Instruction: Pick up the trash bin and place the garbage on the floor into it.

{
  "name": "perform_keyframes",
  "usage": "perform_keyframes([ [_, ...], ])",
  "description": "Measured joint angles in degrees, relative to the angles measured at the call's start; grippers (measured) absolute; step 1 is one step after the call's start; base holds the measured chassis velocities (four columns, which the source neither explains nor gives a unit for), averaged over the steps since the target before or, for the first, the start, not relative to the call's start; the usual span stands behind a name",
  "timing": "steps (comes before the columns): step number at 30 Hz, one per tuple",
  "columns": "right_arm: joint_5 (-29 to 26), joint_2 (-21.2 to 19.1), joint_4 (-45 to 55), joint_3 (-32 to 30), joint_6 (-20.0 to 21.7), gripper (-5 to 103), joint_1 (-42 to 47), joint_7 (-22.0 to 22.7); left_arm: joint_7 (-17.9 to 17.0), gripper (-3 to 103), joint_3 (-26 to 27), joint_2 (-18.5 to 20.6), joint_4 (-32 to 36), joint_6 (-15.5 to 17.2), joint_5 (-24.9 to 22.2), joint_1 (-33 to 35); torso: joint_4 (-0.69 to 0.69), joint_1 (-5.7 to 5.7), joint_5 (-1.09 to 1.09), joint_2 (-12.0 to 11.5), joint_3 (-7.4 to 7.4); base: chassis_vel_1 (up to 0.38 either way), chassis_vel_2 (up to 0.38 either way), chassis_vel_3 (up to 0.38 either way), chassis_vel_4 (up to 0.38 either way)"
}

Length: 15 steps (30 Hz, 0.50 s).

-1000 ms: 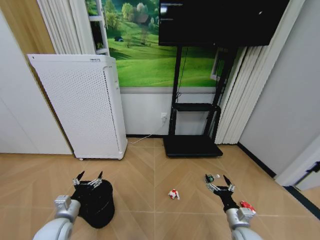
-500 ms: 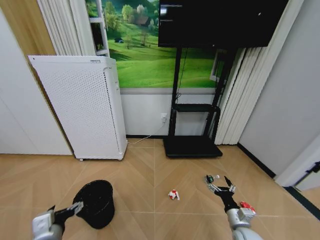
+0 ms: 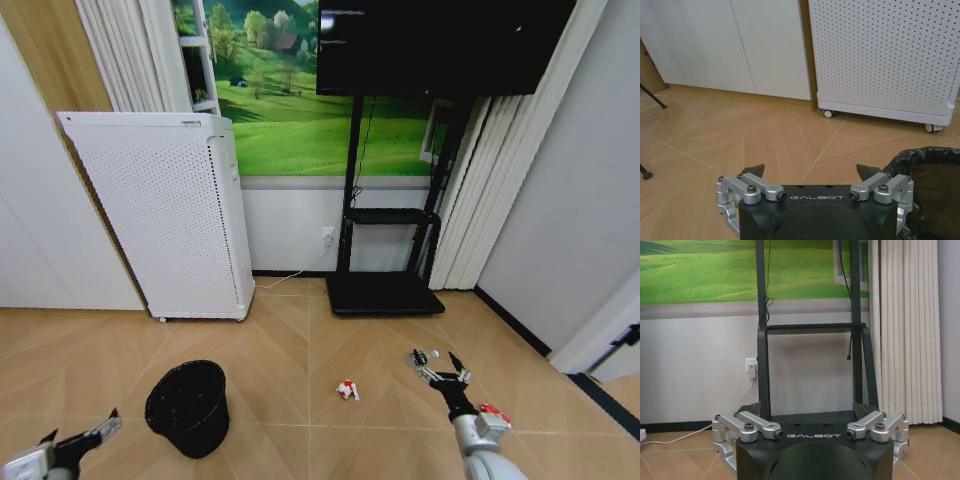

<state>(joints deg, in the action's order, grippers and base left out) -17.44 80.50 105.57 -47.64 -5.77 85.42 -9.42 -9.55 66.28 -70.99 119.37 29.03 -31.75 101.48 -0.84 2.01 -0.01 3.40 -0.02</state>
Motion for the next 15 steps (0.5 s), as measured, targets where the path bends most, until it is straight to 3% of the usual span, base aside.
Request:
perform_keyframes([
  [3,-0.1,-0.1,-0.3,0.0,0.0,100,-0.1,0.0,0.7,100,-0.2,1.2,-2.0,0.5,-1.3,-2.3,-0.02,0.01,0.00,0.0,0.00,0.000,0.000,0.000,0.000],
  [8,-0.1,-0.2,-0.7,0.0,0.0,100,-0.2,0.0,-0.8,100,-2.5,2.6,-3.4,5.4,-5.9,-6.4,-0.04,0.01,-0.01,0.0,0.00,0.000,0.000,0.000,0.000],
  [13,-0.2,-0.2,-0.9,0.0,0.0,100,-0.4,0.0,-1.0,100,-4.6,3.1,-3.7,7.9,-7.2,-8.2,-0.04,0.01,0.00,0.0,0.00,0.000,0.000,0.000,0.000],
  [15,-0.3,-0.1,-1.2,-0.1,0.0,100,-0.4,0.0,-1.2,100,-8.0,3.3,-5.1,10.9,-7.0,-10.6,-0.02,0.02,0.01,0.0,0.00,0.000,0.000,0.000,0.000],
])
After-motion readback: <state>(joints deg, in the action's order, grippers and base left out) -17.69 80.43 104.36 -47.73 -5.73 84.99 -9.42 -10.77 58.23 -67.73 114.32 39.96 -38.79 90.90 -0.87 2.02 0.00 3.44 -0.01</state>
